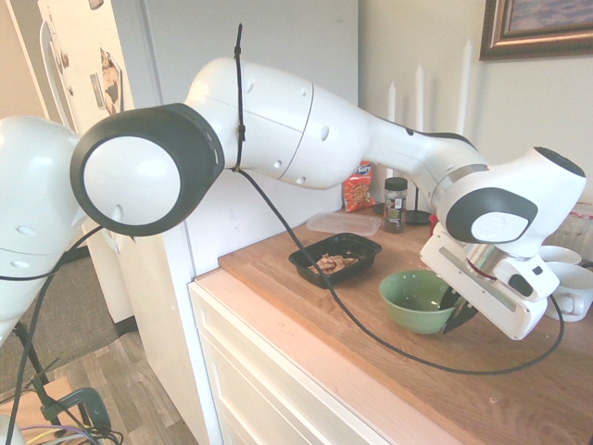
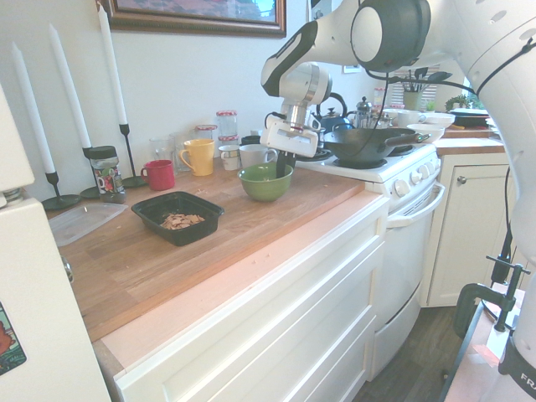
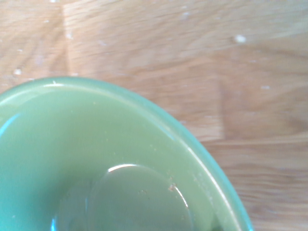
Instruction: Pour the cereal into the box
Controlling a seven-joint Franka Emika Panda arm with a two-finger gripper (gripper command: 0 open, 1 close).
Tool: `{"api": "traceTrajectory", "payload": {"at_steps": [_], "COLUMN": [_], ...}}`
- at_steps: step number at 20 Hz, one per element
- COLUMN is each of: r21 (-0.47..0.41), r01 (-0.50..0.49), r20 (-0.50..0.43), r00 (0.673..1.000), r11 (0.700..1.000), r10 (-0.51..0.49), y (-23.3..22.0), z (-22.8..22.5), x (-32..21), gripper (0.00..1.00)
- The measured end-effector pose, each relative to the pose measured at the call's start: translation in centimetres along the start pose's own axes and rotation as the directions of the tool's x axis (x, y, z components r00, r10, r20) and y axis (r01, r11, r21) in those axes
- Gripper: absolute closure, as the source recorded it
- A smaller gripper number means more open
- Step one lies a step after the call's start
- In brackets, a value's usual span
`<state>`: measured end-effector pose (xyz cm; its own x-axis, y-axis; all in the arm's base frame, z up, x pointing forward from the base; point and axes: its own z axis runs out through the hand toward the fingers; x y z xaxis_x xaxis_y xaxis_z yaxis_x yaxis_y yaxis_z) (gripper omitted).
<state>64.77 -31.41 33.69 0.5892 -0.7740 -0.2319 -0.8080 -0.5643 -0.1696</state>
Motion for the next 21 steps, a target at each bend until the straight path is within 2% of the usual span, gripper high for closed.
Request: {"api": "traceTrajectory", "payload": {"at_steps": [4,14,21], "r21": [-0.077,-0.122,-0.209], "r01": [0.003,-0.013,-0.007], "r20": [-0.067,-0.129,-0.237], "r00": [0.998,0.992,0.970], "r11": [0.997,0.992,0.978], "r10": [-0.008,-0.003,-0.044], "y": [-1.3,-1.3,-3.0], "z": [-1.8,-3.8,-9.2], "x": [-1.0,-1.1,-3.5], "gripper": [0.00,0.00,0.00]}}
